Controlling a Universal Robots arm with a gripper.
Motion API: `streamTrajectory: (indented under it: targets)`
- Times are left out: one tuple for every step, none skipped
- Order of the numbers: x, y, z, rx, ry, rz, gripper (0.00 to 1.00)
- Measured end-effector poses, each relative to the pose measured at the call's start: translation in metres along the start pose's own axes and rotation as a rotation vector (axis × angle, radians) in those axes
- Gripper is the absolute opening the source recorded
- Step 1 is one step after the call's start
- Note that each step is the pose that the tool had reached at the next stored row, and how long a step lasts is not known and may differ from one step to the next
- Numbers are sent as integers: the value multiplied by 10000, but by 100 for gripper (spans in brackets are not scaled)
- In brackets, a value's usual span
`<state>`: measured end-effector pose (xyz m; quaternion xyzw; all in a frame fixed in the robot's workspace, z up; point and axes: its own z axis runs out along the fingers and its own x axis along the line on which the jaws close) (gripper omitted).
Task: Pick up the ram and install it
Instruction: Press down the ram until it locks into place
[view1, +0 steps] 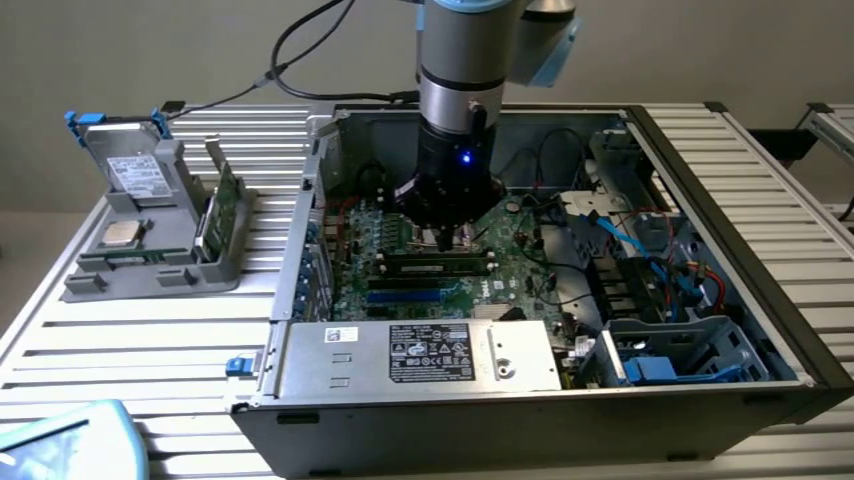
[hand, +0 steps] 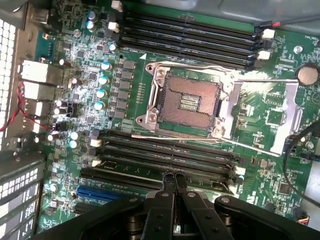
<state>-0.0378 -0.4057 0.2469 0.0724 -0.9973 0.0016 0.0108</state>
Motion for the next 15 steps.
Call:
streamTrajectory:
  targets:
    - [0, 0, 0, -4, 0, 152, 11]
    - [0, 0, 0, -7, 0, 298, 11]
    - [0, 0, 0, -10, 0, 450, 11]
    - [0, 0, -1, -13, 1, 591, 11]
    - [0, 0, 0, -17, 1, 749, 11]
    - [0, 0, -1, -20, 1, 895, 11]
    - [0, 0, -1, -23, 2, 1043, 11]
    - [0, 0, -1, -26, 2, 1196, 11]
    - [0, 0, -1, -28, 0, 1317, 11]
    - [0, 0, -1, -28, -4, 1339, 11]
    - [0, 0, 0, -28, -4, 1340, 11]
    - [0, 0, 0, -29, -5, 1341, 11]
    - [0, 0, 0, -30, -5, 1342, 11]
    - [0, 0, 0, -29, -4, 1341, 11]
    - [0, 0, 0, -29, -4, 1342, 11]
